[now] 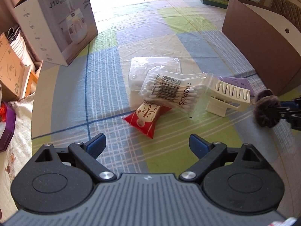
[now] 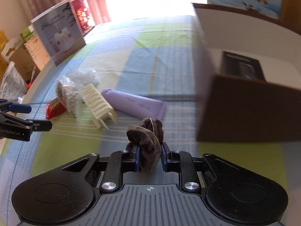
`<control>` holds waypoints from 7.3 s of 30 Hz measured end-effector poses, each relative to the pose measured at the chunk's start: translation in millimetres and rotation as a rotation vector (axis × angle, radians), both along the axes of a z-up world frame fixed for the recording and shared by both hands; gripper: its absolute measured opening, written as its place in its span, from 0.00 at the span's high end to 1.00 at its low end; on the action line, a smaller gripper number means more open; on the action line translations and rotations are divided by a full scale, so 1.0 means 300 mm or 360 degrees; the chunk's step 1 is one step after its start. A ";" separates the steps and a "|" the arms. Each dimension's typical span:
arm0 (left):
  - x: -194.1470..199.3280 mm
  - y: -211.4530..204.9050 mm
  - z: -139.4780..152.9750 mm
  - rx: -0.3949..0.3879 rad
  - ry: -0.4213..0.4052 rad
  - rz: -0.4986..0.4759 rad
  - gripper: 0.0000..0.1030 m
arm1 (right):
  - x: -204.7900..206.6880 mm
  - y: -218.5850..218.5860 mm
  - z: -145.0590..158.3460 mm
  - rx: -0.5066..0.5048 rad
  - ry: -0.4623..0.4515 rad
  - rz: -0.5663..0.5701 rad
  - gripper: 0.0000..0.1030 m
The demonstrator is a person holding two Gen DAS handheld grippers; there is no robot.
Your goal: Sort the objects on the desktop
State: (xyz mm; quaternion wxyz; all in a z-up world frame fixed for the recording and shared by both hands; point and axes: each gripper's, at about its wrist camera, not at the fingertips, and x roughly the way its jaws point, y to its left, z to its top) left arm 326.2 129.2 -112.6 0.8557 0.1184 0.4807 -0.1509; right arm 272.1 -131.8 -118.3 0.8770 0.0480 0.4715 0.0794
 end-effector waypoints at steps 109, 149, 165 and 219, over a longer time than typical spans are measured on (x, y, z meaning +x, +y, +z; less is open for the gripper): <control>-0.319 -0.810 0.417 -0.0332 -0.0200 -0.0165 0.79 | -0.374 -0.888 0.419 0.0134 -0.0313 -0.0199 0.81; 0.320 -1.449 0.170 -0.0218 0.0072 -0.0173 0.78 | 0.391 -1.045 0.267 -0.0137 -0.0108 0.0122 0.81; 0.365 -1.432 0.151 -0.0205 0.0055 -0.0156 0.38 | 0.452 -1.039 0.229 -0.0086 -0.0065 0.0112 0.81; -0.067 -1.081 0.391 -0.0144 -0.0154 0.0102 0.03 | 0.049 -0.911 0.429 0.0054 -0.0263 -0.0014 0.02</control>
